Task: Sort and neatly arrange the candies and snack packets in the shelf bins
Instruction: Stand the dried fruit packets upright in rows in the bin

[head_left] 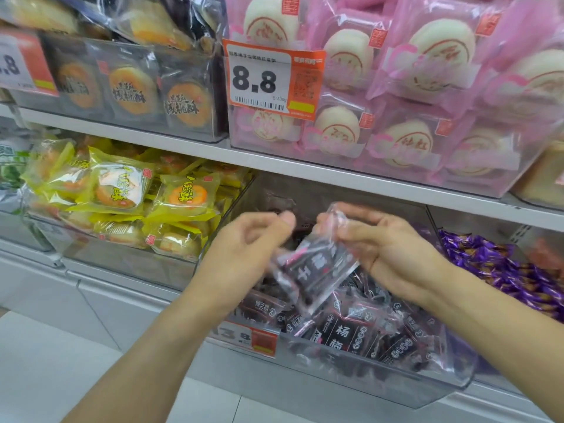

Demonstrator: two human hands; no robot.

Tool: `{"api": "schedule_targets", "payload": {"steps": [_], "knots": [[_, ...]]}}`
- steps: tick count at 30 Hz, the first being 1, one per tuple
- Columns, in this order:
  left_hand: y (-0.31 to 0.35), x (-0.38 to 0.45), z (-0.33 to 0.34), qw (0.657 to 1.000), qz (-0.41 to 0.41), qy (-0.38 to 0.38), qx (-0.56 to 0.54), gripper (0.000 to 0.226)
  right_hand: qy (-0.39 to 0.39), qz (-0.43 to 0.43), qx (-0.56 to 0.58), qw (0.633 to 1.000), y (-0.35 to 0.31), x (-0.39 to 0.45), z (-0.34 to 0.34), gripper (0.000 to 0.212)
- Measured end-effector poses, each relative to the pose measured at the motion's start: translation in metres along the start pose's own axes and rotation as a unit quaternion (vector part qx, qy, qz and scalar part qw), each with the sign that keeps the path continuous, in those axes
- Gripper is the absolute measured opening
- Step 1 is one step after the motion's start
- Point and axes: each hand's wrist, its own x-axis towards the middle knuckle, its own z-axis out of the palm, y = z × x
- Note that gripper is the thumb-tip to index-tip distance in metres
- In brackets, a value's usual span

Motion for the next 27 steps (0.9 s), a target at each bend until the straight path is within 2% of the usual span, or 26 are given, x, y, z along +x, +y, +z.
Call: {"api": "schedule_targets", "payload": {"steps": [2,3,5,7,9,11,14,17,19,20,21,23,25,27], "knots": [[0.0,-0.008,-0.007,0.987,-0.065,-0.145,0.017,0.054,-0.051,-0.003,-0.078,0.996,0.003,-0.008,0.008,0.037],[-0.002,-0.012,-0.009,0.977,-0.084,-0.195,0.028,0.049,-0.07,-0.004,-0.101,0.992,0.005,-0.011,0.013,0.034],[-0.007,-0.018,-0.011,0.97,-0.08,-0.222,0.052,0.033,-0.101,-0.011,-0.143,0.985,0.008,-0.015,0.02,0.026],[-0.013,-0.025,-0.013,0.973,-0.057,-0.211,0.068,0.029,-0.124,-0.04,-0.229,0.965,0.01,-0.015,0.022,0.032],[-0.016,-0.033,-0.015,0.976,-0.045,-0.204,0.067,0.041,-0.126,-0.063,-0.289,0.947,0.01,-0.013,0.025,0.034],[-0.016,-0.037,-0.017,0.98,-0.042,-0.187,0.053,0.05,-0.104,-0.07,-0.271,0.954,0.014,-0.008,0.03,0.032],[-0.009,-0.039,-0.019,0.991,-0.049,-0.123,0.016,0.041,-0.082,-0.065,-0.215,0.971,0.016,0.003,0.041,0.028],[-0.011,-0.041,-0.028,0.996,-0.066,-0.055,0.0,0.034,-0.116,-0.012,-0.217,0.969,0.011,0.022,0.046,0.031],[-0.015,-0.041,-0.037,0.998,-0.061,0.008,0.013,0.034,-0.083,0.023,-0.231,0.969,0.01,0.044,0.039,0.027],[-0.017,-0.039,-0.043,0.998,-0.048,0.038,0.03,0.033,-0.052,0.016,-0.283,0.958,0.011,0.055,0.035,0.021],[-0.018,-0.038,-0.048,0.996,-0.036,0.065,0.05,0.032,-0.022,-0.001,-0.375,0.927,0.013,0.065,0.032,0.018],[-0.02,-0.037,-0.055,0.992,-0.023,0.101,0.077,0.031,-0.025,-0.019,-0.557,0.83,0.018,0.077,0.035,0.035],[-0.022,-0.037,-0.06,0.99,-0.023,0.114,0.076,0.03,-0.047,-0.009,-0.677,0.734,0.026,0.082,0.047,0.06],[-0.02,-0.038,-0.059,0.99,-0.025,0.119,0.066,0.029,-0.044,-0.001,-0.75,0.659,0.033,0.086,0.057,0.071]]}}
